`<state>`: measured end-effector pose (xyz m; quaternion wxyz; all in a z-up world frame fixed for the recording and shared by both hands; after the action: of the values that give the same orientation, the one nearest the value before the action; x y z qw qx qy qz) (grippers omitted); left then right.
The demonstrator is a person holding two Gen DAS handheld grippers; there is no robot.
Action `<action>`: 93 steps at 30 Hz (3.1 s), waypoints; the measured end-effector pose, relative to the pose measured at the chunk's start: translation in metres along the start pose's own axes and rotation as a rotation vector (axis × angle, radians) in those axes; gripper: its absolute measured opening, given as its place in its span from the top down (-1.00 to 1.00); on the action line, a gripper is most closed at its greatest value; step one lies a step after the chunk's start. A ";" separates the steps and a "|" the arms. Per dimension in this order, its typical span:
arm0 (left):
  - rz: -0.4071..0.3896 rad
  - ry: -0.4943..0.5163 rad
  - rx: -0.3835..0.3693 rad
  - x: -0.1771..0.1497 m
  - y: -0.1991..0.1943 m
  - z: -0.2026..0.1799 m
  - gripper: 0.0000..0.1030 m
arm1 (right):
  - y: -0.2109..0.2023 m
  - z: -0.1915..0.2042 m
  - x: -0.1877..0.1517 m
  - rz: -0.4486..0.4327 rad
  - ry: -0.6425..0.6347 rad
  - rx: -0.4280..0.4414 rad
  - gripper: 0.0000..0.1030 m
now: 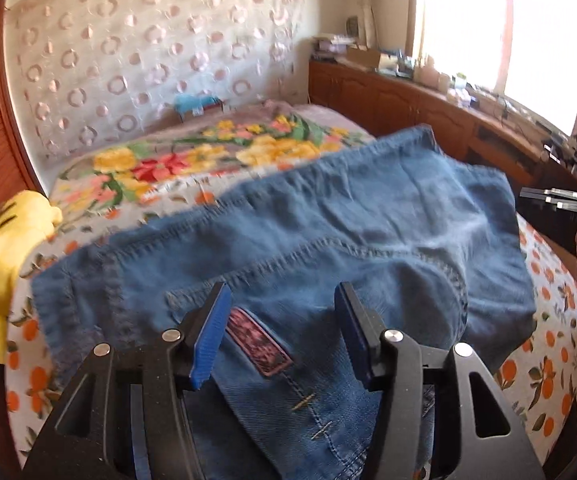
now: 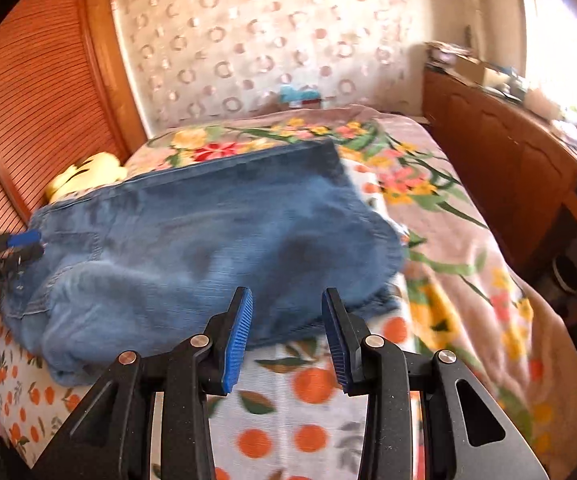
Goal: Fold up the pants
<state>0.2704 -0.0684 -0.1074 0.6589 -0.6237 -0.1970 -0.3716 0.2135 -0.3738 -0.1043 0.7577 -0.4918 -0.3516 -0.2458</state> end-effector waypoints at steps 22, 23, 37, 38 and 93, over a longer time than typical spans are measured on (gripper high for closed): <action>0.071 0.067 0.043 -0.021 0.018 -0.009 -0.16 | 0.018 -0.032 0.009 0.025 0.179 0.000 0.27; 0.071 0.067 0.043 -0.021 0.018 -0.009 -0.16 | 0.018 -0.033 0.010 0.025 0.178 0.001 0.27; 0.054 0.020 0.029 -0.017 0.005 0.001 -0.16 | 0.018 -0.010 0.030 0.003 0.111 0.004 0.89; 0.048 0.010 0.025 -0.018 -0.001 0.004 -0.16 | 0.015 -0.002 0.035 -0.008 0.095 0.017 0.90; 0.021 -0.141 0.009 -0.062 -0.071 0.010 -0.16 | 0.085 0.264 0.033 0.174 -0.179 0.380 0.33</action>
<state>0.1797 -0.0398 -0.1027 0.6499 -0.6476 -0.2379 -0.3187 0.2182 -0.0989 -0.0565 0.8208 -0.3886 -0.4137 -0.0645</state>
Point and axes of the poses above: each gripper's, at about its wrist camera, not at the fingertips, and y roughly the way its jaws point, z to its left, x to its top, the point moved 7 cm from there along y, roughly the way its jaws point, and after that the axes turned 14 degrees about x, right-handed, at the moved point
